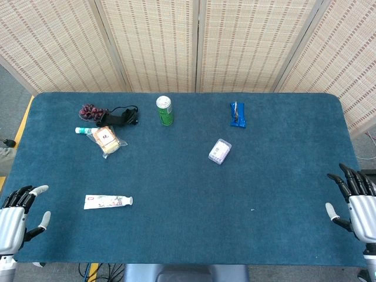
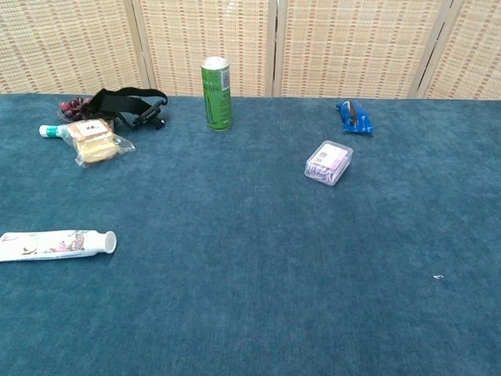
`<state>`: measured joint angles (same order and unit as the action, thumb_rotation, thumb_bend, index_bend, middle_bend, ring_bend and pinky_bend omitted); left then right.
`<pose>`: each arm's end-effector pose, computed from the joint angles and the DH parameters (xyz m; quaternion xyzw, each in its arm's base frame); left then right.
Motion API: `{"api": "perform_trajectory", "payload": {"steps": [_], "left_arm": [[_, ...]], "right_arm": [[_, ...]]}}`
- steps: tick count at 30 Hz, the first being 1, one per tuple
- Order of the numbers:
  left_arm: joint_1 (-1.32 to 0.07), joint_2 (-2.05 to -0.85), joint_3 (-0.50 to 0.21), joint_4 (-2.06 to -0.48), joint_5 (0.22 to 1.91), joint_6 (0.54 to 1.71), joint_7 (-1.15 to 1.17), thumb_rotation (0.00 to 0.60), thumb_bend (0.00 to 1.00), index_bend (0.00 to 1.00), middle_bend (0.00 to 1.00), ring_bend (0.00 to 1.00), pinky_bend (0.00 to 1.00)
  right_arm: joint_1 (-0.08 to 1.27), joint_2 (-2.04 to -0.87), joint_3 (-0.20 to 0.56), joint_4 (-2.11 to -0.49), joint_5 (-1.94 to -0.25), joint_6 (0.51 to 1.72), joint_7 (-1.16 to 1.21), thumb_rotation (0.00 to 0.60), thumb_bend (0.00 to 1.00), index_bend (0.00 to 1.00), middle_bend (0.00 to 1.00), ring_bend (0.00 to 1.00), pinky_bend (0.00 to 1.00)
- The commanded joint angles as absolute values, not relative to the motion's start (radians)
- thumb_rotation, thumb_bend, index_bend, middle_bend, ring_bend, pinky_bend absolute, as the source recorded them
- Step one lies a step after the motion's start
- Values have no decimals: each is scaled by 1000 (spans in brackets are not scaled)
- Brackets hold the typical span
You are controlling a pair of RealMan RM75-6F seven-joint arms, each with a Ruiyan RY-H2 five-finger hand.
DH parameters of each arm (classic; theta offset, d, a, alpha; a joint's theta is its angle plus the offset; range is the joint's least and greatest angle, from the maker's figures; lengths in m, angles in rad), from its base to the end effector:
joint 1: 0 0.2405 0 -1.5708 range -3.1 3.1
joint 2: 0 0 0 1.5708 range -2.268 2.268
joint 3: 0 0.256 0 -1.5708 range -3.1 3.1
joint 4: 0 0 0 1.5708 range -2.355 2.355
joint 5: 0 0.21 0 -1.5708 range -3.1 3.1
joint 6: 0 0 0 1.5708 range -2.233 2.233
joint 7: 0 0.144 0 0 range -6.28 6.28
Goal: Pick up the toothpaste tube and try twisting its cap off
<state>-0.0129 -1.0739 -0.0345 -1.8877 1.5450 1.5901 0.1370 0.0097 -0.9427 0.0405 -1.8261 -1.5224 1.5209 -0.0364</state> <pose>-0.2614 0.1541 0.1638 -0.5584 -0.4015 -0.4281 0.5862 -0.2877 -0.1549 0.1960 0.5838 -0.3965 0.3805 0.5976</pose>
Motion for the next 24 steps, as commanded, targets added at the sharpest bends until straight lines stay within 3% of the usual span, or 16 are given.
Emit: {"api": "perform_trajectory", "payload": {"steps": [1, 11, 20, 24], "left_arm": [[-13, -1073, -33, -1889, 1543, 1587, 140, 600, 347, 225, 270, 163, 140], [-30, -1071, -24, -1891, 1566, 1555, 139, 600, 347, 225, 270, 163, 139], [-141, -1063, -39, -1896, 1515, 1362, 175, 600, 345, 252, 255, 157, 132], [-203, -1085, -56, -1890, 1470, 1269, 233, 600, 281, 249, 244, 150, 129]], "right_arm": [[10, -942, 39, -1826, -1527, 1519, -35, 600, 291, 201, 0, 0, 0], [8, -939, 47, -1822, -1548, 1547, -11, 600, 291, 201, 0, 0, 0], [-12, -939, 84, -1831, -1527, 1622, -18, 600, 291, 201, 0, 0, 0], [-18, -935, 88, -1836, -1515, 1627, -23, 600, 291, 201, 0, 0, 0]]}}
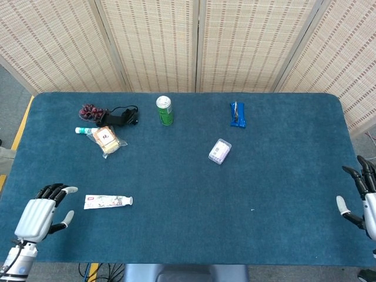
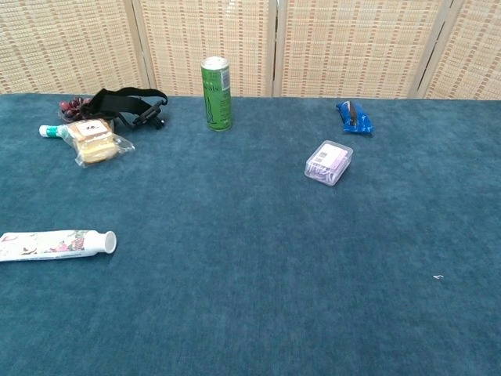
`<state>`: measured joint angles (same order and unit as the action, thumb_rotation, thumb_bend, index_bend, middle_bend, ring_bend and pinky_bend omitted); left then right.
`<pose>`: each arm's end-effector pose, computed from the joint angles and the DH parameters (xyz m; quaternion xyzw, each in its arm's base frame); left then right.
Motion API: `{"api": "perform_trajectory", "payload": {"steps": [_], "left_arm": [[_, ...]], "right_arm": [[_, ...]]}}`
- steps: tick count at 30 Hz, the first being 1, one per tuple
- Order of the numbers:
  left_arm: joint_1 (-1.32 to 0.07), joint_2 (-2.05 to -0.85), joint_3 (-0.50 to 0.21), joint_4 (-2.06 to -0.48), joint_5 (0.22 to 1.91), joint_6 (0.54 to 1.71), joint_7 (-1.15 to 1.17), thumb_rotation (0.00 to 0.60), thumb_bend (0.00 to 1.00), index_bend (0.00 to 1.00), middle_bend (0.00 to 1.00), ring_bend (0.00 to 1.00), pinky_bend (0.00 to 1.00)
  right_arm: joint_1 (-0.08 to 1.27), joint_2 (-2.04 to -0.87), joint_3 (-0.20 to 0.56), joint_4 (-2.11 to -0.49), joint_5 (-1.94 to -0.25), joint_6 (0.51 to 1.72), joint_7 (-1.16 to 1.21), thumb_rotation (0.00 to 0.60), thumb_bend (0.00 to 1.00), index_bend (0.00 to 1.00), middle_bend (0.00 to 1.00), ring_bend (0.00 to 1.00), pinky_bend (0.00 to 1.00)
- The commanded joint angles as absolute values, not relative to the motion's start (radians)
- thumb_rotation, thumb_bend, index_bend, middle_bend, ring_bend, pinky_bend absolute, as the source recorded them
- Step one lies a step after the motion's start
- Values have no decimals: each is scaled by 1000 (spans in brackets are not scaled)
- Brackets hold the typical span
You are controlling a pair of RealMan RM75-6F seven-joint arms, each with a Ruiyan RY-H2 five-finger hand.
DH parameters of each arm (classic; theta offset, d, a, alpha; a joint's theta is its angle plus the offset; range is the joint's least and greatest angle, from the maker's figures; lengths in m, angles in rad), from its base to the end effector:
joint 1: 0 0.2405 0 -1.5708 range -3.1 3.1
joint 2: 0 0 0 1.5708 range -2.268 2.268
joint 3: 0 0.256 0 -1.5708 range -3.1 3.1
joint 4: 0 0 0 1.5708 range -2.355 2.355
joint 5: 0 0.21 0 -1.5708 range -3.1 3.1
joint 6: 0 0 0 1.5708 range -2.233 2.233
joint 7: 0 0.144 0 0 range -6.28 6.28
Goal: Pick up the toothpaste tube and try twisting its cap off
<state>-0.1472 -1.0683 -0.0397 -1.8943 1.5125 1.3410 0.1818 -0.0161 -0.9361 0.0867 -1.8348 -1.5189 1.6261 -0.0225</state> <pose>-0.2480 0.1875 0.1314 -0.6465 -0.4149 -0.3817 0.5141 -0.2810 -0.1556 0.2173 0.5467 -0.3623 0.4213 0.6264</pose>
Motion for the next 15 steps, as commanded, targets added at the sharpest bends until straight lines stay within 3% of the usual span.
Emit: {"api": "perform_trajectory", "payload": {"steps": [1, 15], "left_arm": [[-215, -1095, -59, -1886, 1460, 1254, 246, 600, 265, 249, 243, 150, 129], [-307, -1310, -54, -1717, 1386, 1148, 345, 600, 177, 249, 237, 149, 128]], "right_arm": [[-19, -935, 88, -1836, -1512, 1627, -23, 600, 292, 201, 0, 0, 0], [-26, -935, 89, -1829, -1486, 1615, -15, 600, 292, 201, 0, 0, 0]]}}
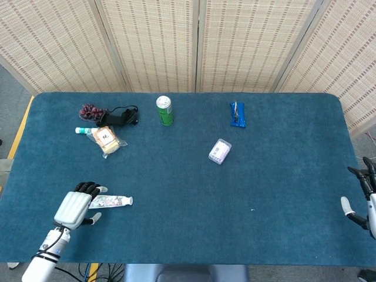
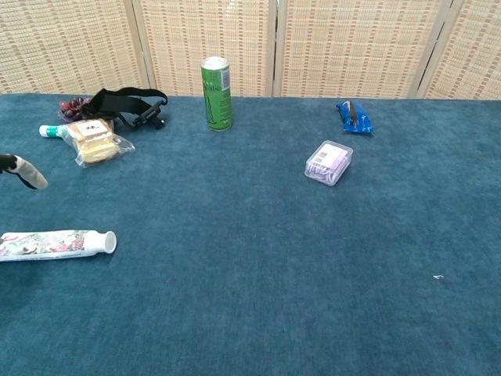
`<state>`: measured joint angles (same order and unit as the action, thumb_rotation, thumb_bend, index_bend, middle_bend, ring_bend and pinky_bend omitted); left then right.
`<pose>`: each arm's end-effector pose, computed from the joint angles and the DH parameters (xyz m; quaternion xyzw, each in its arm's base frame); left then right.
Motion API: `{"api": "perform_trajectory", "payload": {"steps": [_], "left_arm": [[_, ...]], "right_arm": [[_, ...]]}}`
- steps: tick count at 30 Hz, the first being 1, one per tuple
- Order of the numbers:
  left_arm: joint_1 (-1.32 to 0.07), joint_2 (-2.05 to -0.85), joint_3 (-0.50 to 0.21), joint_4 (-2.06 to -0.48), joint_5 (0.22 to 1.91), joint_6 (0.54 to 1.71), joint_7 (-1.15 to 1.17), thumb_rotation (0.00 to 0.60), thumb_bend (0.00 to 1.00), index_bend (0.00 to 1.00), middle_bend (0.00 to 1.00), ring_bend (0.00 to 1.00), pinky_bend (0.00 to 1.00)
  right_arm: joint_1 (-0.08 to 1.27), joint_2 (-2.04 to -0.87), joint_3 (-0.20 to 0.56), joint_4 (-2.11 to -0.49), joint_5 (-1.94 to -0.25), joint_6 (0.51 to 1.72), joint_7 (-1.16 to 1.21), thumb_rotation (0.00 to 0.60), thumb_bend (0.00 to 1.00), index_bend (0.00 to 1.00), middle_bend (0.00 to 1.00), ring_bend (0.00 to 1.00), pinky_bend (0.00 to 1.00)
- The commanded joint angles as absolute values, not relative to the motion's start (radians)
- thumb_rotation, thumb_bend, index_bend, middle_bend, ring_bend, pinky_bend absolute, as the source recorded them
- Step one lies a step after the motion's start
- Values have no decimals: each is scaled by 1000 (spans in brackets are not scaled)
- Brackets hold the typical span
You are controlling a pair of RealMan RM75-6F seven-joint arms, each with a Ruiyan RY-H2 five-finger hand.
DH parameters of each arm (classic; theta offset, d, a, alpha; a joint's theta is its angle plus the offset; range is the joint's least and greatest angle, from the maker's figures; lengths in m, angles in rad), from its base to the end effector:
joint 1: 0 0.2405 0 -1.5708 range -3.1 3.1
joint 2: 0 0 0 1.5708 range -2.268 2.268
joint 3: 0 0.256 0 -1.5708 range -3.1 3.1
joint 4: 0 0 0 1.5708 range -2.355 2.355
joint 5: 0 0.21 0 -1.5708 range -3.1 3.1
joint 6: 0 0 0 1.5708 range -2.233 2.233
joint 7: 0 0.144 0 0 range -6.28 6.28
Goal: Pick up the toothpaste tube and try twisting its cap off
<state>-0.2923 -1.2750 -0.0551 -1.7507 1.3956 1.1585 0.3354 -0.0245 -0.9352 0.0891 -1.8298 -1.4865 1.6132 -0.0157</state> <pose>-0.2423 0.2237 0.0591 -0.7091 -0.4035 -0.3296 0.4750 -0.2881 -0.1536 0.2182 0.5377 -0.3743 0.4099 0.6347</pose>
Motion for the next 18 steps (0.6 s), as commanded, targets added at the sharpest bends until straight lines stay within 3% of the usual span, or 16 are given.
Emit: {"api": "perform_trajectory", "payload": {"steps": [1, 18], "left_arm": [[-310, -1322, -54, -1704, 1385, 1148, 343, 600, 171, 249, 237, 149, 127], [-359, -1467, -47, -1493, 1358, 1112, 331, 600, 171, 294, 238, 149, 127]], "right_arm": [[-28, -935, 88, -1829, -1486, 1616, -15, 600, 292, 201, 0, 0, 0], [-52, -933, 82, -1834, -1480, 1632, -7, 600, 292, 201, 0, 0, 0]]}}
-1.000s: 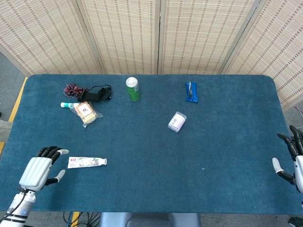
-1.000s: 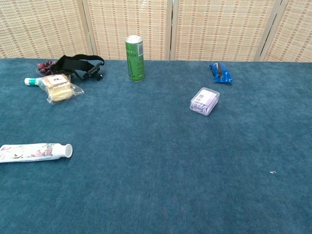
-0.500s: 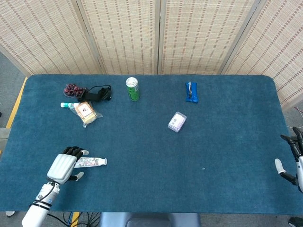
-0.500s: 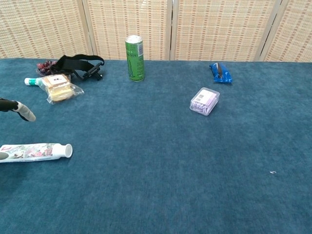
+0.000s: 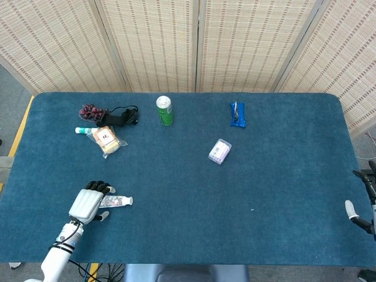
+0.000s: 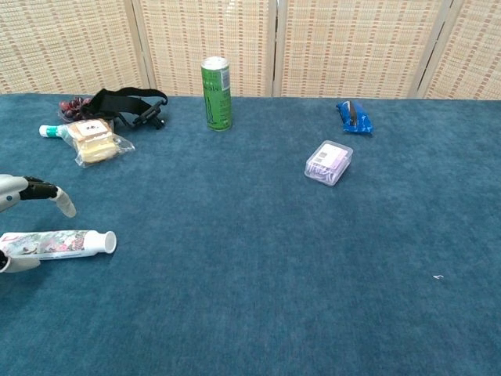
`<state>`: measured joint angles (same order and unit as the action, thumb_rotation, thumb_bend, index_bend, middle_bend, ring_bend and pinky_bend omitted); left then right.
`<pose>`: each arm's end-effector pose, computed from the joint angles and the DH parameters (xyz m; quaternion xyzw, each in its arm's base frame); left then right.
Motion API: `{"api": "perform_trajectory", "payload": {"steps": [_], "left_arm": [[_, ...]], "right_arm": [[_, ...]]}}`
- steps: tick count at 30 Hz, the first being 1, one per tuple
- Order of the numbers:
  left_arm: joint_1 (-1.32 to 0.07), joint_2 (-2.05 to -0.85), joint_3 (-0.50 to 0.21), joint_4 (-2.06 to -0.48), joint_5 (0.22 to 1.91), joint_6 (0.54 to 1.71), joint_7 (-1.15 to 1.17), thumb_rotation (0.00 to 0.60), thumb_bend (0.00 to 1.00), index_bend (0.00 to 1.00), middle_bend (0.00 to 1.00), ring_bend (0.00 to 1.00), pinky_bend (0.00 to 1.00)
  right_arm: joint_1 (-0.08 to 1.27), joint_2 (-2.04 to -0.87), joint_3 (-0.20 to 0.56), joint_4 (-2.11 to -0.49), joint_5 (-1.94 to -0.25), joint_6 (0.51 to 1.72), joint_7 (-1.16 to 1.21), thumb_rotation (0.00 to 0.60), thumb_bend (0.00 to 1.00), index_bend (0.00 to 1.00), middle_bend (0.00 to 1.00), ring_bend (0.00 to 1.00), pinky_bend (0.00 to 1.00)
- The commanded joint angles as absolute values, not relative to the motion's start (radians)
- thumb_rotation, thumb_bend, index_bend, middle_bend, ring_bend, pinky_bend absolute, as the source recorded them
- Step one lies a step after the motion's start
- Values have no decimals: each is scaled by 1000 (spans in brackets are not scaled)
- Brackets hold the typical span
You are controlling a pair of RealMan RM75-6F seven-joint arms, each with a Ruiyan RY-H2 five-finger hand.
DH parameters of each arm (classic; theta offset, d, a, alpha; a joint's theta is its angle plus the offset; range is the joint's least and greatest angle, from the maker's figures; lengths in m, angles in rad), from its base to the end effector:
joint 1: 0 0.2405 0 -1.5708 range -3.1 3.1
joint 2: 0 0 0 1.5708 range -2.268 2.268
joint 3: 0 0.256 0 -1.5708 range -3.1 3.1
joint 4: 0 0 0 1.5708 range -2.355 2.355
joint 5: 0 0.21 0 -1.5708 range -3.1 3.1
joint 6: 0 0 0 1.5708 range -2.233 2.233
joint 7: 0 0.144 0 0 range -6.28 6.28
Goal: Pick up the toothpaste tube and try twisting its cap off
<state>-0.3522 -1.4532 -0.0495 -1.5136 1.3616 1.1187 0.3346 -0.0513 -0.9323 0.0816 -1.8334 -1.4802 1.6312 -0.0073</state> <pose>-0.2590 0.2443 0.0130 -0.7244 -0.3902 -0.3069 0.4784 -0.2920 -0.1440 0.2205 0.5264 -0.3819 0.4052 0.6426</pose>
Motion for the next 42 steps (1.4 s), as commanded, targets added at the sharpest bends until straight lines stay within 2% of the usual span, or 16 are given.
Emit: {"api": "perform_trajectory", "payload": {"steps": [1, 20, 42], "left_arm": [[-362, -1473, -46, -1480, 1356, 1109, 332, 600, 171, 294, 239, 149, 128], [-397, -1531, -61, -1337, 1341, 1113, 346, 600, 171, 331, 254, 149, 128], [-407, -1499, -59, -1431, 1244, 1080, 423, 600, 175, 342, 254, 149, 128]], "right_arm": [[-53, -933, 82, -1834, -1480, 1632, -7, 600, 292, 201, 0, 0, 0], [-59, -934, 84, -1833, -1476, 1633, -8, 600, 291, 201, 0, 0, 0], [-66, -934, 85, -1822, -1476, 1633, 8, 600, 292, 201, 0, 0, 0]]}}
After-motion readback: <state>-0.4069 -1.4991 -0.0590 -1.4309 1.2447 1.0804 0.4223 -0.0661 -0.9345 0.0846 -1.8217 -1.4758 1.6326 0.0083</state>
